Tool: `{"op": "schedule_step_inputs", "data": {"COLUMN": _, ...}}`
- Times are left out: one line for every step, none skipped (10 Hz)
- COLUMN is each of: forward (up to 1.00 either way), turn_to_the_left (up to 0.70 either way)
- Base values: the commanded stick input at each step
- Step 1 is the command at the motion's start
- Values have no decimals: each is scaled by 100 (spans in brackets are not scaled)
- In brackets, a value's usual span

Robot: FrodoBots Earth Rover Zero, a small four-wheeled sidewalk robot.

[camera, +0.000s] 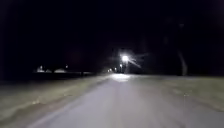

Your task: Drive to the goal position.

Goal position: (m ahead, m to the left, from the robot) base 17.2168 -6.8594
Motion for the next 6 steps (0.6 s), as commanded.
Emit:
{"op": "schedule_step_inputs", "data": {"forward": 85, "turn_to_the_left": 0}}
{"op": "schedule_step_inputs", "data": {"forward": 85, "turn_to_the_left": 0}}
{"op": "schedule_step_inputs", "data": {"forward": 85, "turn_to_the_left": 0}}
{"op": "schedule_step_inputs", "data": {"forward": 85, "turn_to_the_left": 0}}
{"op": "schedule_step_inputs", "data": {"forward": 85, "turn_to_the_left": 0}}
{"op": "schedule_step_inputs", "data": {"forward": 85, "turn_to_the_left": 0}}
